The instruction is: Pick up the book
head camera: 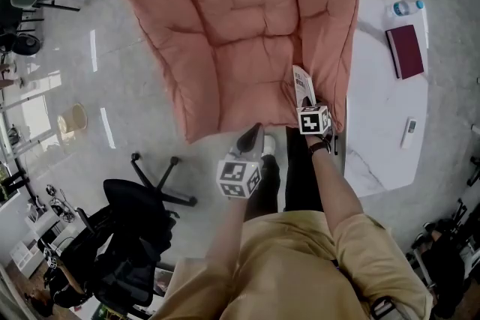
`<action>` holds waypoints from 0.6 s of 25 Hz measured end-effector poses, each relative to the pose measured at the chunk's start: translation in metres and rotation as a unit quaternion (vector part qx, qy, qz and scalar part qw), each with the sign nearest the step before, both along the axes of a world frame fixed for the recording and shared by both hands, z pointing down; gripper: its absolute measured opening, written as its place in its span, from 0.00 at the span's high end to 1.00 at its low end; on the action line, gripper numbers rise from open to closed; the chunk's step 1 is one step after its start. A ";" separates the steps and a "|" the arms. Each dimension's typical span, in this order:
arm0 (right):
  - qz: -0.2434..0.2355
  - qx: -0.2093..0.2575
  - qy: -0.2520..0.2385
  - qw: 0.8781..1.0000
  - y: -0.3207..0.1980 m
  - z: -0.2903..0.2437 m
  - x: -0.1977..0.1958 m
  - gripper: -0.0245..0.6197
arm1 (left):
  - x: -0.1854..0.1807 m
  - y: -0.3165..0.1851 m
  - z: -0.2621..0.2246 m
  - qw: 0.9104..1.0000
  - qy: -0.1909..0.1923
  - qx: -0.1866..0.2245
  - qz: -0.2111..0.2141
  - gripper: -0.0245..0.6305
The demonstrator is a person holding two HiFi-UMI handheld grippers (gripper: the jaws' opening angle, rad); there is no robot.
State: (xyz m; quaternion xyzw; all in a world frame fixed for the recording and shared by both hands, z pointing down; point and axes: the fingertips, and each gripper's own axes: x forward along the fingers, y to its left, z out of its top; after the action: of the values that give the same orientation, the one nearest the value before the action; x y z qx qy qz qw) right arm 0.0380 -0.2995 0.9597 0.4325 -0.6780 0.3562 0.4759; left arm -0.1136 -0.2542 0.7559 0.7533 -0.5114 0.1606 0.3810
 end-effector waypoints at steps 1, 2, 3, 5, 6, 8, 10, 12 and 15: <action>-0.003 0.000 -0.006 1.000 0.002 -0.006 -0.001 0.88 | 0.000 -0.002 -0.006 1.000 0.001 0.005 0.000 0.96; -0.006 0.001 -0.010 1.000 0.004 -0.013 -0.002 0.88 | 0.000 -0.004 -0.011 1.000 0.003 0.009 0.000 0.96; -0.009 0.002 -0.013 1.000 0.006 -0.020 -0.004 0.88 | 0.000 -0.005 -0.017 1.000 0.004 0.014 0.000 0.96; -0.005 0.008 -0.020 1.000 0.013 -0.035 -0.005 0.88 | 0.000 -0.006 -0.029 1.000 0.009 0.023 0.002 0.96; 0.001 0.014 -0.024 1.000 0.015 -0.043 -0.004 0.88 | 0.001 -0.006 -0.034 1.000 0.011 0.028 0.004 0.96; 0.015 0.033 -0.034 0.999 0.017 -0.061 -0.002 0.88 | 0.003 -0.009 -0.045 0.999 0.016 0.040 0.007 0.96; 0.020 0.055 -0.048 0.997 0.021 -0.082 0.000 0.88 | 0.004 -0.009 -0.057 0.998 0.020 0.053 0.010 0.96; 0.022 0.070 -0.059 0.996 0.031 -0.106 0.000 0.88 | 0.004 -0.005 -0.072 0.998 0.021 0.064 0.014 0.96; 0.032 0.099 -0.071 0.992 0.046 -0.151 0.000 0.89 | 0.005 0.004 -0.098 0.996 0.022 0.078 0.020 0.96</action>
State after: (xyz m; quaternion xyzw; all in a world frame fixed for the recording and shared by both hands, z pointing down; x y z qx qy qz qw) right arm 0.0384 -0.2539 0.8086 0.4727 -0.7280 0.3319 0.3694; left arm -0.1084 -0.2506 0.6576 0.7944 -0.4986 0.1111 0.3286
